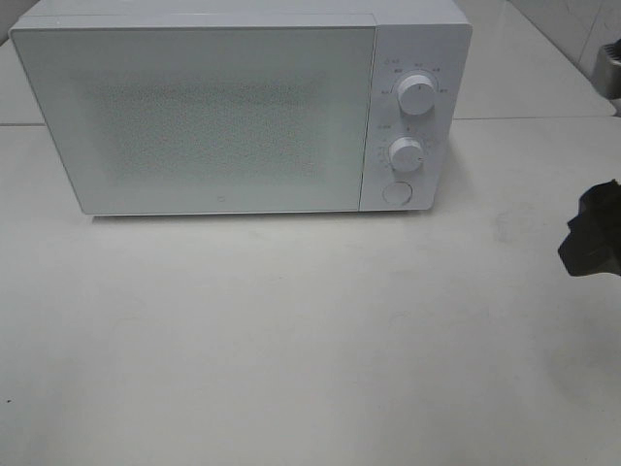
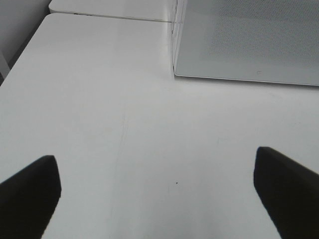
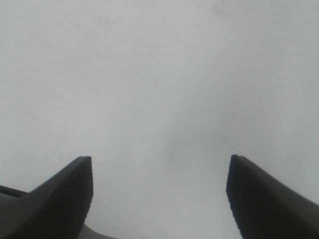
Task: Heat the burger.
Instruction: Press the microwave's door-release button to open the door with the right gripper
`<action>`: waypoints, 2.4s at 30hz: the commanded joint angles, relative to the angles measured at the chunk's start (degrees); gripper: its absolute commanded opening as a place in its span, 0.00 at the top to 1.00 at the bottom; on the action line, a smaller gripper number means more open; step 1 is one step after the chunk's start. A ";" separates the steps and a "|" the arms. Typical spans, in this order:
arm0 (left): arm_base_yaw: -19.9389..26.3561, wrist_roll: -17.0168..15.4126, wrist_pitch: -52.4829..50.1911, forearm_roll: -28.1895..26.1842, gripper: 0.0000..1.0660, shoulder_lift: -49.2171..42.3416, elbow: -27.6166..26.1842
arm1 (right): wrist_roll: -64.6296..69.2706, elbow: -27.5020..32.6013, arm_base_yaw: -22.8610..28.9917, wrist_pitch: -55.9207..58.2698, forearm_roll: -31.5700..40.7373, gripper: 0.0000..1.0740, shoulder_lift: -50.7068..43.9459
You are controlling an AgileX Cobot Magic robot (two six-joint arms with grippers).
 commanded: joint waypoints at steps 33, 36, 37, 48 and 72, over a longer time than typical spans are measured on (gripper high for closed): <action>0.11 -0.17 -0.52 -0.11 0.08 -1.43 0.17 | -2.52 14.21 -15.01 11.46 0.74 0.31 -61.02; 0.11 -0.17 -0.52 -0.11 0.08 -1.20 0.17 | -2.69 14.21 -15.53 11.46 0.63 0.31 -60.96; 0.11 -0.17 -0.52 -0.11 0.08 -1.20 0.17 | -2.69 14.21 -15.53 11.46 0.63 0.31 -60.96; 0.11 -0.17 -0.52 -0.11 0.08 -1.09 0.17 | -2.75 13.81 -15.41 11.40 0.69 0.31 -60.79; 0.11 -0.17 -0.52 -0.11 0.08 -1.09 0.17 | -2.46 10.66 -15.36 -12.83 0.80 0.31 -34.15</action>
